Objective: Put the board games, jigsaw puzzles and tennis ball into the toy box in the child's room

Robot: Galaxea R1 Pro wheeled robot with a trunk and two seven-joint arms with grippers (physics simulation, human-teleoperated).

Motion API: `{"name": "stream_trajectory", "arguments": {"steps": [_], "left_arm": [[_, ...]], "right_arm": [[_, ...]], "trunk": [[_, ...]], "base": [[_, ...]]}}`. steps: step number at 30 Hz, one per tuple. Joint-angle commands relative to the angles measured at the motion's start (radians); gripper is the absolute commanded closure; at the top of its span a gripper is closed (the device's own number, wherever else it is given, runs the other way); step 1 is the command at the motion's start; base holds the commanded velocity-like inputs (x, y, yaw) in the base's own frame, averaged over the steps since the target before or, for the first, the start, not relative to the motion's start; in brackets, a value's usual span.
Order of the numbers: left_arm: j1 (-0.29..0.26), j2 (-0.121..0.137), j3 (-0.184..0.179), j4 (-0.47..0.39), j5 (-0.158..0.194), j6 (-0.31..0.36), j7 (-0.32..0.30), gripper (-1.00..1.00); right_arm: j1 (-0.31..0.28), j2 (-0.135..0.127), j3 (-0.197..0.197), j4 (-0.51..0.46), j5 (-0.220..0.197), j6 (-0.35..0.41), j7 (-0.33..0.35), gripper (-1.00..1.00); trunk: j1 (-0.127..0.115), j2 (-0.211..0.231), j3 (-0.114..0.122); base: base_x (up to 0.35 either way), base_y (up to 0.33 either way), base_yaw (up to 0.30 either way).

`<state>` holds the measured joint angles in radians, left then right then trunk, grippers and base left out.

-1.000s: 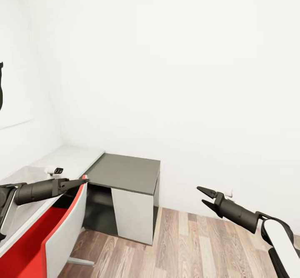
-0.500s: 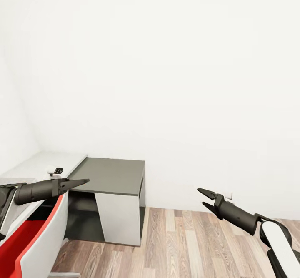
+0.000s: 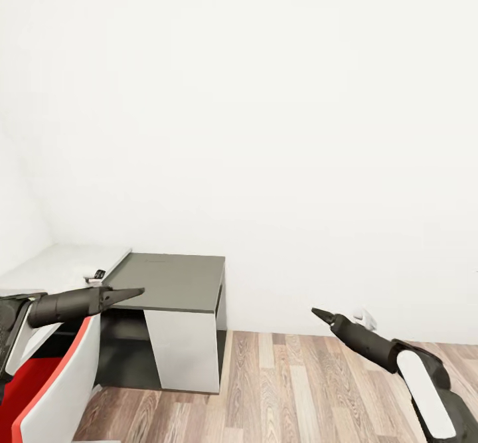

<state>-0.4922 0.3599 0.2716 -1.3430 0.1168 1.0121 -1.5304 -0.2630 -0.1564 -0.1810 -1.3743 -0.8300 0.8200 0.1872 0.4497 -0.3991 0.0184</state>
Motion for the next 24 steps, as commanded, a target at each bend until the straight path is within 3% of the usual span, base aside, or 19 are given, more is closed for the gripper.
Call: {"name": "stream_trajectory", "arguments": {"steps": [1,4,5,8,11,13,15,17,20,21,24], "left_arm": [[0.0,0.0,0.0,0.009,-0.007,0.011,0.023,-1.0],[-0.003,-0.001,0.001,0.047,-0.018,0.01,0.102,-1.0],[-0.005,-0.001,0.001,0.057,-0.02,0.01,0.121,-1.0],[-0.012,-0.017,0.0,0.107,-0.024,0.009,0.232,-1.0],[-0.015,-0.082,-0.015,0.152,-0.039,-0.008,0.387,-1.0],[-0.015,-0.117,-0.059,0.202,-0.069,-0.056,0.496,-1.0],[-0.015,-0.133,-0.113,0.303,-0.103,-0.117,0.592,-1.0],[-0.015,-0.139,-0.141,0.409,-0.119,-0.174,0.651,-1.0],[-0.015,-0.175,-0.165,0.648,-0.134,-0.338,0.791,-1.0],[-0.015,-0.184,-0.167,0.684,-0.135,-0.363,0.822,-1.0],[-0.013,-0.216,-0.177,0.871,-0.139,-0.481,1.041,-1.0]], "right_arm": [[-0.018,0.007,0.009,0.029,0.056,0.0,0.001,-1.0],[-0.079,0.018,0.026,0.142,0.149,-0.012,-0.008,-1.0],[-0.097,0.02,0.028,0.176,0.162,-0.018,-0.009,-1.0],[-0.192,0.026,0.041,0.388,0.224,-0.082,-0.013,-1.0],[-0.274,0.032,0.084,0.642,0.326,-0.188,-0.032,-1.0],[-0.293,0.042,0.114,0.769,0.399,-0.289,-0.047,-1.0],[-0.301,0.06,0.132,0.869,0.454,-0.403,-0.068,-1.0],[-0.303,0.072,0.139,0.939,0.48,-0.472,-0.091,-1.0],[-0.298,0.083,0.144,1.081,0.501,-0.586,-0.138,-1.0],[-0.296,0.084,0.144,1.105,0.503,-0.606,-0.144,-1.0],[-0.265,0.086,0.145,1.247,0.509,-0.716,-0.159,-1.0]], "trunk": [[0.0,-0.001,0.0],[0.0,-0.001,0.0],[0.0,-0.001,0.0],[0.0,-0.001,0.0],[0.0,-0.001,0.0],[0.0,-0.001,0.0],[0.0,-0.001,0.0],[0.0,-0.001,0.0],[0.0,-0.001,0.0],[0.0,-0.001,0.0],[0.0,-0.001,0.0]], "base": [[0.0,0.0,-0.001],[0.0,0.0,0.0],[0.0,0.0,0.0],[0.0,0.0,0.0],[0.0,0.0,0.0],[0.0,0.0,0.0],[0.0,0.0,0.0],[0.0,0.0,0.0],[0.0,0.0,0.0],[0.0,0.0,0.0],[0.0,0.0,0.0]]}}
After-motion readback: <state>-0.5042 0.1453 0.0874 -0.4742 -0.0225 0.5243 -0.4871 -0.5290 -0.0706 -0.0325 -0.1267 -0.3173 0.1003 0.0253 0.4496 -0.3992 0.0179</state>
